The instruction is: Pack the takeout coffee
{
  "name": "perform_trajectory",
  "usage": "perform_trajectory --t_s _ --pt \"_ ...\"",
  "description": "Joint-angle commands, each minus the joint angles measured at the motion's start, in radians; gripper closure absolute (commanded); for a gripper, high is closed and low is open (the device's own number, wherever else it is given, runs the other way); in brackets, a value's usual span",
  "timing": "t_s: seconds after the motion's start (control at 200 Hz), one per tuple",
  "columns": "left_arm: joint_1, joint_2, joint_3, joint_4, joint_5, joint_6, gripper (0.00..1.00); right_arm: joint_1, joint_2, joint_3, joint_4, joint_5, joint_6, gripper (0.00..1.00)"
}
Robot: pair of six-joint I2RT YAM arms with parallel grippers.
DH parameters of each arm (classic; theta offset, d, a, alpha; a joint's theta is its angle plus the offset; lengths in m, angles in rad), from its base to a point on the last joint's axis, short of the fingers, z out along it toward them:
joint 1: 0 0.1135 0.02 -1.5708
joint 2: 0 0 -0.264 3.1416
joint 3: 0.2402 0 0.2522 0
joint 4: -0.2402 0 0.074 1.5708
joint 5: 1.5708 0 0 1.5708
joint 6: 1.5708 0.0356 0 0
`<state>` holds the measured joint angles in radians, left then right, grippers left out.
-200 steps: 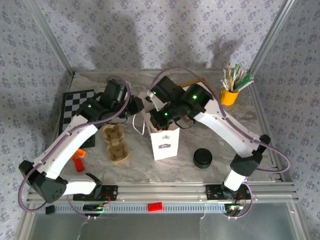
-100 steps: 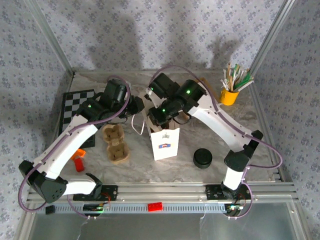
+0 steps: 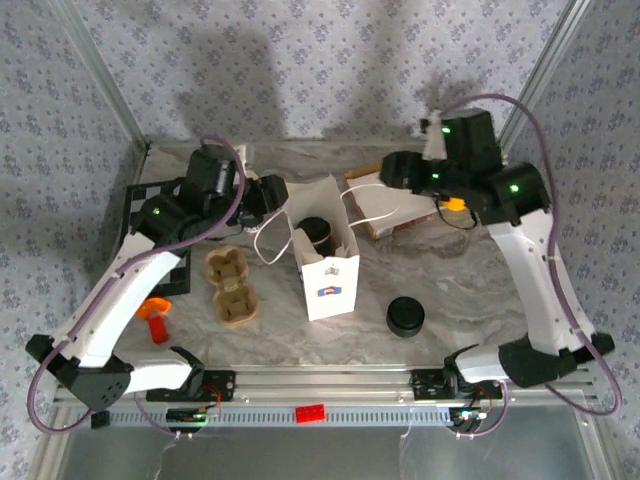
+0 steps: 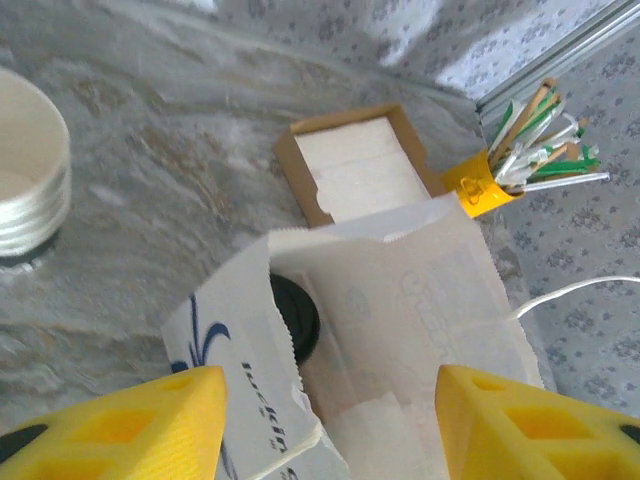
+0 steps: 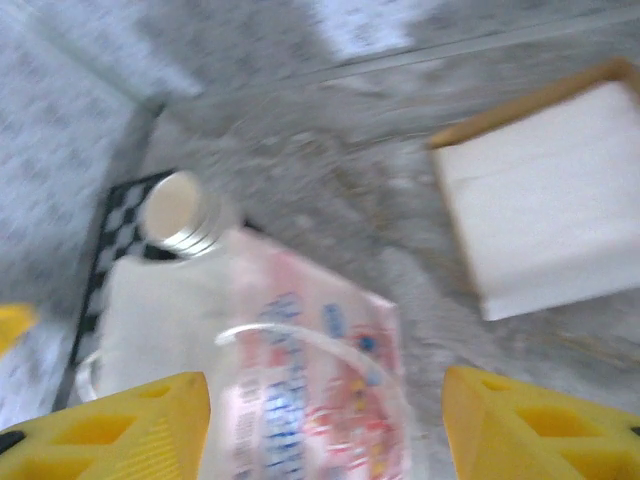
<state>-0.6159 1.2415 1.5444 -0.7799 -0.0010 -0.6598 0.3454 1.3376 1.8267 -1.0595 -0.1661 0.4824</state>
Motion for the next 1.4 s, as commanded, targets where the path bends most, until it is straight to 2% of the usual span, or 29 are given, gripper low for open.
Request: perform_trajectory --t_s 0.0,0.14,0.265,0.4,0.495,0.615,0.71,0.825,1.054,1.184,1.394 --pt "0.024 -0.036 0.031 0.028 -0.034 0.147 0.41 -0.137 -0.019 -0.184 0.082 0.000 0.101 0.34" --pt "0.049 -0.040 0.042 0.021 -0.041 0.276 0.39 -0.222 0.014 -0.377 0.147 0.063 0.125 0.29" --pt "0.066 -0.046 0.038 0.015 -0.030 0.355 0.36 -0.243 0.075 -0.543 0.328 0.064 0.202 0.27" --pt "0.072 -0.050 0.025 0.014 -0.030 0.408 0.34 -0.227 0.188 -0.588 0.453 0.083 0.253 0.25" --pt "0.075 -0.052 0.013 0.014 -0.046 0.426 0.33 -0.215 0.255 -0.592 0.520 0.128 0.287 0.28" --pt "0.082 -0.057 -0.008 0.013 -0.069 0.433 0.33 -0.209 0.339 -0.580 0.578 0.107 0.329 0.33" --pt "0.083 -0.068 -0.024 0.018 -0.076 0.439 0.33 -0.190 0.377 -0.566 0.578 0.158 0.341 0.43" --pt "0.088 -0.073 -0.037 0.020 -0.073 0.440 0.33 -0.188 0.401 -0.569 0.583 0.171 0.363 0.47" --pt "0.095 -0.070 -0.038 0.023 -0.064 0.440 0.33 -0.193 0.405 -0.571 0.601 0.174 0.366 0.76" --pt "0.096 -0.070 -0.035 0.026 -0.062 0.443 0.33 -0.197 0.399 -0.567 0.597 0.159 0.362 0.88" --pt "0.097 -0.067 -0.007 0.009 -0.044 0.452 0.33 -0.197 0.341 -0.538 0.588 0.125 0.364 0.99"
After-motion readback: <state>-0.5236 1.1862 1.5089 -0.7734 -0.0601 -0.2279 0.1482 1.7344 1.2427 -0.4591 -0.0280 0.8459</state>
